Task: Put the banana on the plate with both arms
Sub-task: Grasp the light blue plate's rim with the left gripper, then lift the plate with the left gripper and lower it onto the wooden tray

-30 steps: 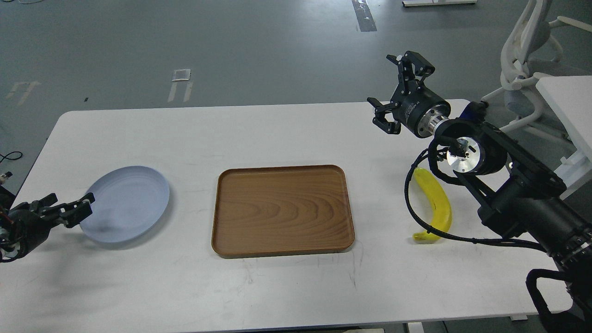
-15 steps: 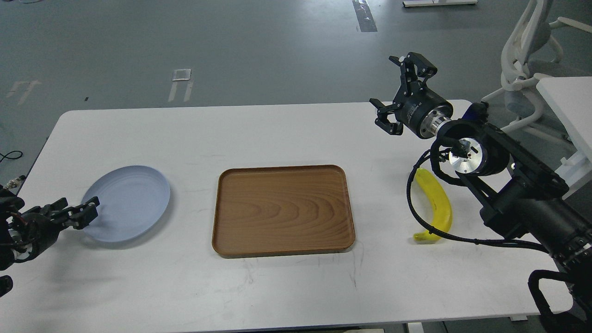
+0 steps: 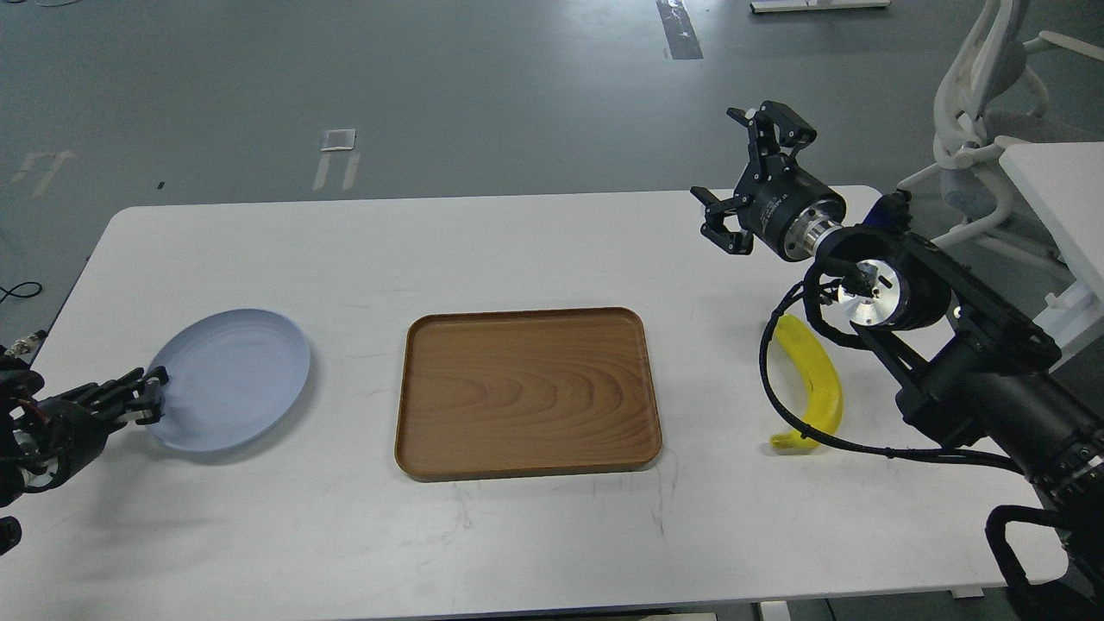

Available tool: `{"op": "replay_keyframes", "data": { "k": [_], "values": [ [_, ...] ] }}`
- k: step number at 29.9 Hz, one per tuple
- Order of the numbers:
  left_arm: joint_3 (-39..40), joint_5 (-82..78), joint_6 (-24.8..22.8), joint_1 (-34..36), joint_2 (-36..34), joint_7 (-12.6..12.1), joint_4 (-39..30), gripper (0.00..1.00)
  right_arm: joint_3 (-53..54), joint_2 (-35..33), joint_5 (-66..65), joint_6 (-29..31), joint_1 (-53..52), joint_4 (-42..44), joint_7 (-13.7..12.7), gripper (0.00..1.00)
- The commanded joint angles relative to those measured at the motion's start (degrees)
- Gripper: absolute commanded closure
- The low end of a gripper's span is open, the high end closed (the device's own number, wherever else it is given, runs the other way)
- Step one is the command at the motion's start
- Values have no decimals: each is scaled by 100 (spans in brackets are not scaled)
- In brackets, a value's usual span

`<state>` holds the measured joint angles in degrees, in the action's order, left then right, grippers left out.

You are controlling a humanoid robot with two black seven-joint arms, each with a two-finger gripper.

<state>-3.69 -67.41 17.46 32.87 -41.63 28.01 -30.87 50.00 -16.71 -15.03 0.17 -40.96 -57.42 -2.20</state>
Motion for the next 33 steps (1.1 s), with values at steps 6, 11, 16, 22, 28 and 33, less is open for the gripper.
{"op": "replay_keyframes", "data": {
  "k": [6, 11, 16, 22, 28, 33],
  "values": [
    [0, 0, -6, 17, -12, -1, 46, 100, 10, 9, 0, 0, 0, 3, 0, 1],
    [52, 26, -286, 219, -30, -1, -42, 100, 36, 9, 0, -9, -8, -6, 0, 1],
    [105, 377, -1025, 878, -82, -1, -568, 100, 115, 1, 0, -9, -8, 3, 0, 1],
    [70, 597, -1034, 1458, -30, -1, -1517, 100, 335, 9, 9, -114, -70, 3, -9, 1],
    [35, 545, -1052, 1924, 365, -1, -2247, 100, 396, 18, 9, -158, -149, 3, -26, 1],
    [-131, 53, -1113, 2039, 1068, -1, -2195, 100, 581, 27, 35, -298, -254, 20, -79, 1]
  ]
}}
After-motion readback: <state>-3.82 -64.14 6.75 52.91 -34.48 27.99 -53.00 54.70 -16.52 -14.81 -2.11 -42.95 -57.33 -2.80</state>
